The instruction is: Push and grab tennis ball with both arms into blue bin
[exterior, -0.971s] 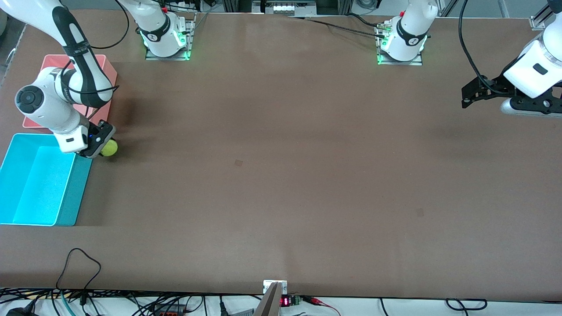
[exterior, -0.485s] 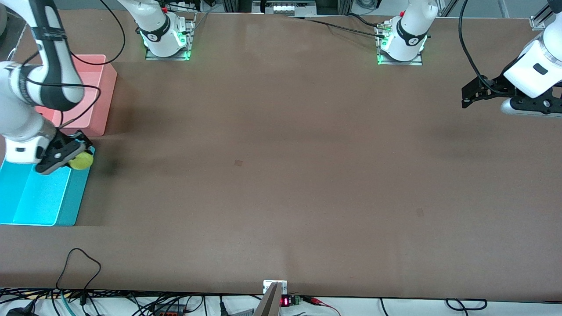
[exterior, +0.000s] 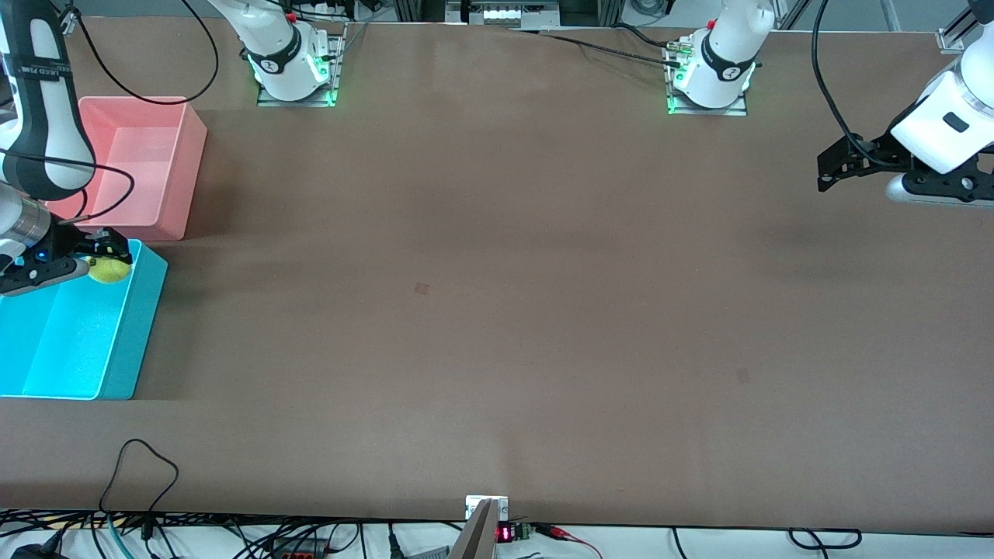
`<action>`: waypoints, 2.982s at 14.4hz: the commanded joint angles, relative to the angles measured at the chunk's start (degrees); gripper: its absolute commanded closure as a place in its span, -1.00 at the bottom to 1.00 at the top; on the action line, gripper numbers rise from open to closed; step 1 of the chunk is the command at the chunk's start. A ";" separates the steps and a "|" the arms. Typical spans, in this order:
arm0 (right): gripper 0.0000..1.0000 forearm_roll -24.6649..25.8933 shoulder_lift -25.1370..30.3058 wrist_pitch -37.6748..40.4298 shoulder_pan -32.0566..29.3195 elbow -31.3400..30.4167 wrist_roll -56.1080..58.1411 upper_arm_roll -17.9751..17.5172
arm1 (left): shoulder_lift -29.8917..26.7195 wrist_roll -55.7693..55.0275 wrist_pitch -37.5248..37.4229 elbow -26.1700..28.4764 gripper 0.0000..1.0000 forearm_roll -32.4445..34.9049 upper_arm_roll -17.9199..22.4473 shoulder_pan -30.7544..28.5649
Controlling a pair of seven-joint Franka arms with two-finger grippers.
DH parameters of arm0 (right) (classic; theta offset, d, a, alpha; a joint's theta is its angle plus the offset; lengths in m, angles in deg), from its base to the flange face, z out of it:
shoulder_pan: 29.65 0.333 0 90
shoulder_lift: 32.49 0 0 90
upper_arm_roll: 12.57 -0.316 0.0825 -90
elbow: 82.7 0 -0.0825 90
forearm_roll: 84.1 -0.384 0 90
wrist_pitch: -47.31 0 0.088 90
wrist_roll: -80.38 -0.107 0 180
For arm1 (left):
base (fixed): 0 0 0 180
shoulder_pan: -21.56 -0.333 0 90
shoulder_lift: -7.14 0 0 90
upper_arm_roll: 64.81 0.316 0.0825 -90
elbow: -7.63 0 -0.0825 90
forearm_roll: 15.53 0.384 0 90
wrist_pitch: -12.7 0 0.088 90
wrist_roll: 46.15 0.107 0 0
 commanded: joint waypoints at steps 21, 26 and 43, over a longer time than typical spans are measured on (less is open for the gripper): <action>-0.44 5.78 -17.79 -2.93 -4.51 9.35 -3.98 3.89 | 0.96 1.32 -1.34 -2.01 -1.00 1.02 -0.20 -0.29; -1.00 5.69 -17.62 -3.19 -4.51 9.44 -4.07 3.80 | 0.96 1.32 -1.34 -2.01 -1.00 1.02 -0.20 -0.38; -1.00 0.60 1.54 21.20 3.48 20.40 -9.75 -6.39 | 0.96 1.32 -1.43 -1.93 -1.00 1.11 -0.20 -0.29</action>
